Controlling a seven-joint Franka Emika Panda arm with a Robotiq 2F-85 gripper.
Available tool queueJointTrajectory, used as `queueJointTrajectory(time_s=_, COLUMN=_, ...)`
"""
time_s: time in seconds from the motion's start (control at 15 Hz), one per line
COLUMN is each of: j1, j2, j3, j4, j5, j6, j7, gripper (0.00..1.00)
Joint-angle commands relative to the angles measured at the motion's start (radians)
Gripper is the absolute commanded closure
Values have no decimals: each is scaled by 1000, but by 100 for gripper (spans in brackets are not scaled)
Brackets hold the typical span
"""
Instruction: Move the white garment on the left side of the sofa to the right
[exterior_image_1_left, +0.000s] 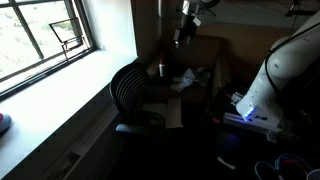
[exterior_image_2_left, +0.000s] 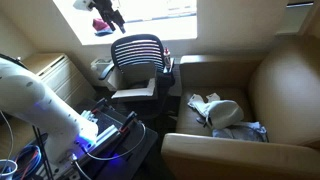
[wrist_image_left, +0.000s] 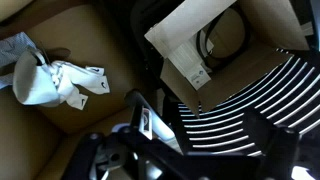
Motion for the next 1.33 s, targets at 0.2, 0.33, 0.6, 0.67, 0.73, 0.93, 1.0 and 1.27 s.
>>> queueJointTrajectory(time_s=0.2, j1=-1, j2=0, j3=1, j4=2, j5=1, j6=-2, j7=-1, gripper=0)
queueJointTrajectory(time_s=0.33, j1=-16, j2=32, j3=-8, j4=7, j5=12, j6=-1, j7=27, gripper=0)
queueJointTrajectory(time_s=0.6, j1=-84, j2=48, j3=-145, j4=-139, j5=103, j6=75, j7=-7, gripper=0)
queueJointTrajectory(time_s=0.67, j1=-108, j2=59, j3=-176, j4=-173, j5=120, j6=95, j7=-9, gripper=0)
queueJointTrajectory(time_s=0.73, j1=-133, j2=81, j3=-211, j4=-198, j5=135, j6=114, j7=-19, gripper=0)
queueJointTrajectory(time_s=0.93, j1=-198, j2=201, j3=-304, j4=-244, j5=194, j6=248, j7=-38, gripper=0)
queueJointTrajectory(time_s=1.0, j1=-201, j2=241, j3=-326, j4=-229, j5=239, j6=259, j7=-41, gripper=0)
queueJointTrajectory(time_s=1.27, j1=-205, j2=195, j3=-293, j4=-225, j5=188, j6=214, j7=-34, gripper=0)
